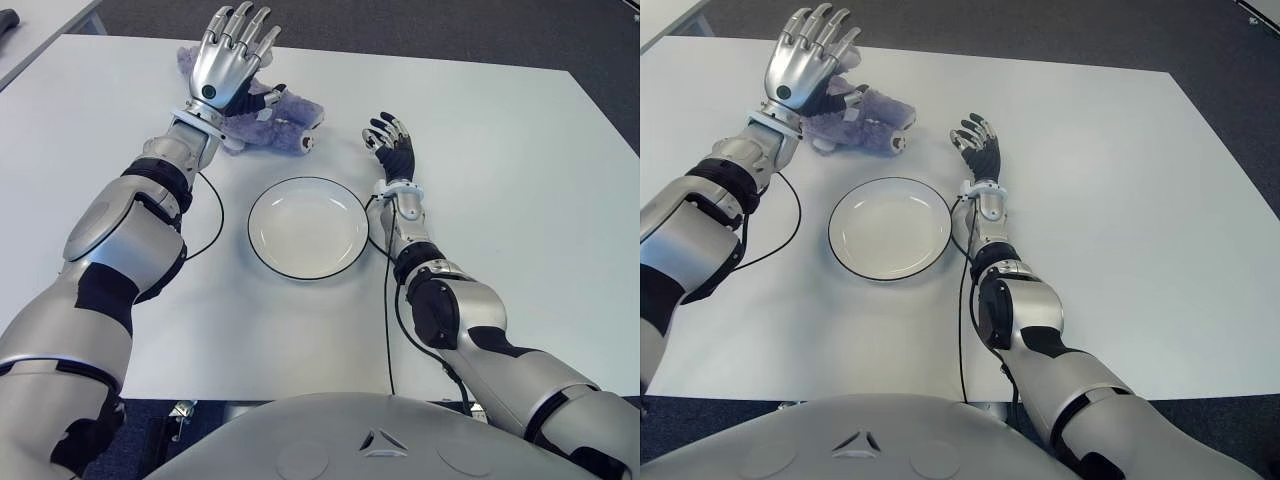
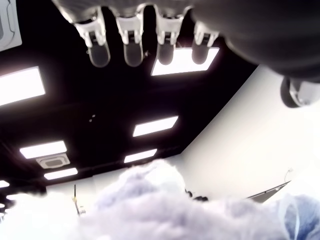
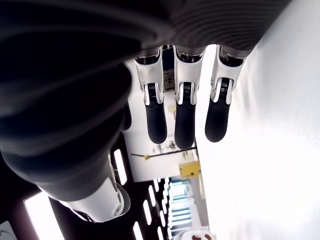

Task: Put the doll into the plate.

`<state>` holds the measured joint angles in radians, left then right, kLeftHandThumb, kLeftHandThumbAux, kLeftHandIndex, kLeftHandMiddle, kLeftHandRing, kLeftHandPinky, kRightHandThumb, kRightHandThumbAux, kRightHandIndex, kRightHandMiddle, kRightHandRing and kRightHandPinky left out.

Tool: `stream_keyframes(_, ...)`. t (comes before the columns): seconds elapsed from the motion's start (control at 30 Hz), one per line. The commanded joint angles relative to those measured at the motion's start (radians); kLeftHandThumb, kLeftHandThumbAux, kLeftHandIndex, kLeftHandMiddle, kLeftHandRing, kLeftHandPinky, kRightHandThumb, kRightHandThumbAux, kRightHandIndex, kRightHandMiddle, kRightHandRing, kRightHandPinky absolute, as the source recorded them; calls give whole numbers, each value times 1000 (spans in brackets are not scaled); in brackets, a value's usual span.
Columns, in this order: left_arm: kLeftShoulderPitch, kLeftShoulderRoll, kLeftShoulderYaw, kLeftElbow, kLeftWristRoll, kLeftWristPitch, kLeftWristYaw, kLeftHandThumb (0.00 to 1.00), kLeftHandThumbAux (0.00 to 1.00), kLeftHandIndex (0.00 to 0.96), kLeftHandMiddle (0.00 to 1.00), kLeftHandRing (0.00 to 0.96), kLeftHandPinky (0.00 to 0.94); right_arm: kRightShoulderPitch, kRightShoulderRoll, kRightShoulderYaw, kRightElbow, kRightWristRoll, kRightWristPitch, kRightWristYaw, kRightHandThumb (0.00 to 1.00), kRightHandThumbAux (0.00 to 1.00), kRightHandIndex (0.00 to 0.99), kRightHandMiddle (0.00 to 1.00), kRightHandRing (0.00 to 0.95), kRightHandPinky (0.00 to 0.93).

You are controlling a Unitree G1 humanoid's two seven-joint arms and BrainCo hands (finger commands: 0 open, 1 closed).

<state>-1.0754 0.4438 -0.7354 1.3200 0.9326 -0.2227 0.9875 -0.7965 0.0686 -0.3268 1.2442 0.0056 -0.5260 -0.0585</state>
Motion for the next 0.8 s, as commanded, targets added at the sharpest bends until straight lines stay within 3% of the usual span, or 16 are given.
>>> stream_keyframes(0.03, 7, 17, 11, 18, -12, -8, -125, 316, 156, 0, 0, 0, 0, 199, 50, -13, 120, 10, 135, -10, 369, 841, 182, 251, 261, 278)
stream_keyframes(0.63, -68, 75, 39, 46, -29, 11, -456, 258, 131, 0, 0, 0, 0, 196, 52, -19, 120, 16, 142, -12, 394, 839, 184, 263, 273, 286)
stream_keyframes(0.8, -78, 74, 44, 51, -31, 22, -496, 281, 130, 0, 0, 0, 0, 197, 52, -20, 120, 18, 141, -10, 398, 849, 186, 262, 266, 269)
